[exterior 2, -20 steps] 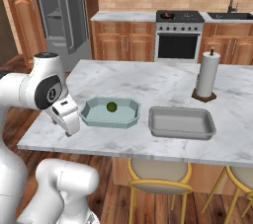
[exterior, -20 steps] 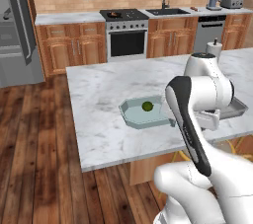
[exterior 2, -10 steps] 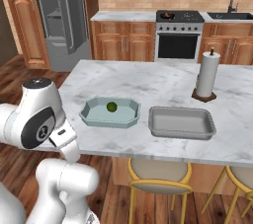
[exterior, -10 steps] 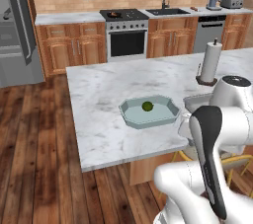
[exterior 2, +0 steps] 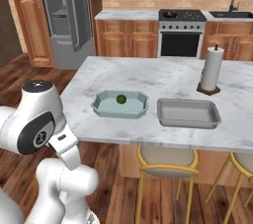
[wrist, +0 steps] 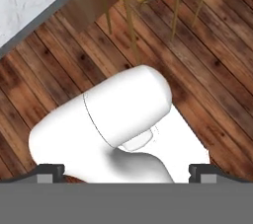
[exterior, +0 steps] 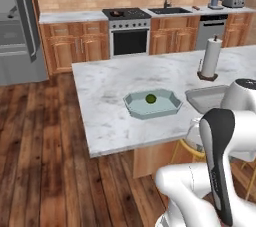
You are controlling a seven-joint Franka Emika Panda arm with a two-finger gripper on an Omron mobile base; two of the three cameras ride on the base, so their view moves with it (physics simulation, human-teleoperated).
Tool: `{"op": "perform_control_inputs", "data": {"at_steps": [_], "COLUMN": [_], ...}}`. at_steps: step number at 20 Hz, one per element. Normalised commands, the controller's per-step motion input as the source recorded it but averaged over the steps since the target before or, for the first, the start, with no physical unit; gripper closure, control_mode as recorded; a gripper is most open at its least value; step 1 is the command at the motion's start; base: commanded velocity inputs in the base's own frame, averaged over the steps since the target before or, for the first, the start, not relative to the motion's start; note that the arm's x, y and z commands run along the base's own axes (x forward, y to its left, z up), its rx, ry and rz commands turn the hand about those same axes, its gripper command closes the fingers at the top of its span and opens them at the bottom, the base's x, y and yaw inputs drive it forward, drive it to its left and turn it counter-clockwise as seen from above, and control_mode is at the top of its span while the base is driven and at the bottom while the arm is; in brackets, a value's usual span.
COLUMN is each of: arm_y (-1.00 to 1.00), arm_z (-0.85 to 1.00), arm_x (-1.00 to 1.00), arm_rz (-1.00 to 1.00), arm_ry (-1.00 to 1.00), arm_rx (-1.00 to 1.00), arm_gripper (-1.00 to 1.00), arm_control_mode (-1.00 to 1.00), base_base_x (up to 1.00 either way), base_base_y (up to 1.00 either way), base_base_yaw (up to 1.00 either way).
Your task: Place the cold items (lime and squash) from the fridge in one tupperware on the dining counter. Place the warm items (hot dog and kebab skewer) in the stove area in another tupperware.
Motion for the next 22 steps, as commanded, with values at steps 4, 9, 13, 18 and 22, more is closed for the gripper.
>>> {"op": "perform_control_inputs", "data": {"at_steps": [4,9,13,18,22], "arm_y": [0.00,0.00,0.00,0.00,0.00], "arm_z": [0.00,0.00,0.00,0.00,0.00], "arm_x": [0.00,0.00,0.00,0.00,0.00], "arm_rz": [0.00,0.00,0.00,0.00,0.00], "arm_ry": [0.00,0.00,0.00,0.00,0.00], "arm_rx": [0.00,0.00,0.00,0.00,0.00], "arm_gripper": [-1.00,-1.00,-1.00,-1.00,-1.00], "arm_control_mode": [1.00,1.00,1.00,1.00,1.00], "base_base_x": [0.00,0.13,0.33,0.36,0.47], "base_base_y": [0.97,0.98,0.89,0.59,0.39], "base_base_yaw": [0.00,-0.01,-0.06,-0.02,0.00]}}
